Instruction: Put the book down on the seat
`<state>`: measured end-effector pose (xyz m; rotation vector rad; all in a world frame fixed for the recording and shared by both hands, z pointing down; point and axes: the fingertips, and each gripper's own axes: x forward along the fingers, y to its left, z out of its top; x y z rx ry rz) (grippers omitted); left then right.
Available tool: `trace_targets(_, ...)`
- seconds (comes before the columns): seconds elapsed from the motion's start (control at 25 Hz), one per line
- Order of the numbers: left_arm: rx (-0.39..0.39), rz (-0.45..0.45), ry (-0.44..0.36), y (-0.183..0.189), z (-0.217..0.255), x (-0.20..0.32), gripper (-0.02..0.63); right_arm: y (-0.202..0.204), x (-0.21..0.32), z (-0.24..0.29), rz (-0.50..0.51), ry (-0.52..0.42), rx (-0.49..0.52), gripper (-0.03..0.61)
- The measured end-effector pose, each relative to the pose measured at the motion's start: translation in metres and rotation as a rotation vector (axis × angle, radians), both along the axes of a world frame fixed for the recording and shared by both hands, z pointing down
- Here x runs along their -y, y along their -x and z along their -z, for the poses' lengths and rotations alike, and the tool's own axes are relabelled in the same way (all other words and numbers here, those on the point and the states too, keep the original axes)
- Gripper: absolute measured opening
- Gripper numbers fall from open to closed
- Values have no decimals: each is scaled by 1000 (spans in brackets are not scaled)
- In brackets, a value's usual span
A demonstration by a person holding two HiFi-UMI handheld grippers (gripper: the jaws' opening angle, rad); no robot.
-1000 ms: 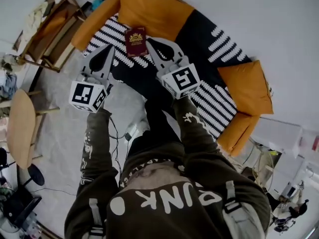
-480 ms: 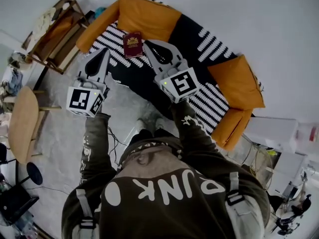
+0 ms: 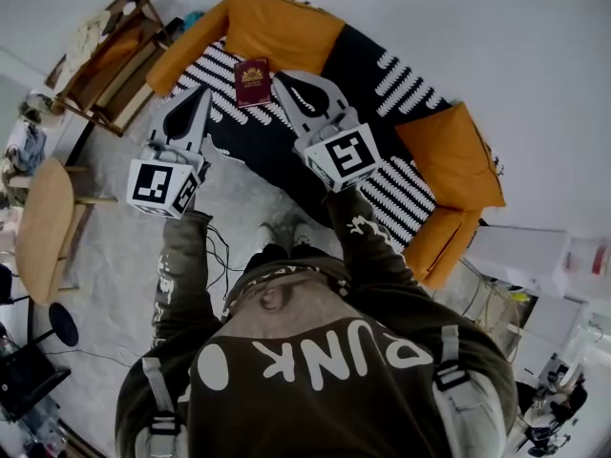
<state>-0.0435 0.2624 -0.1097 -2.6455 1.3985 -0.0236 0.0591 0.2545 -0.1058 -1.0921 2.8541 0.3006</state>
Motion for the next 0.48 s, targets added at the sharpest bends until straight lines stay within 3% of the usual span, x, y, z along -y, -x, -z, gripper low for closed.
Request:
trace_targets(0.28,13,2,-14,-8,4,-4,5,-9,-4,2,-8,-9,-7,9)
trace_targets(0.48,6,6,-13,14,4,3,4,11,4,0,-16,-1,-18,8)
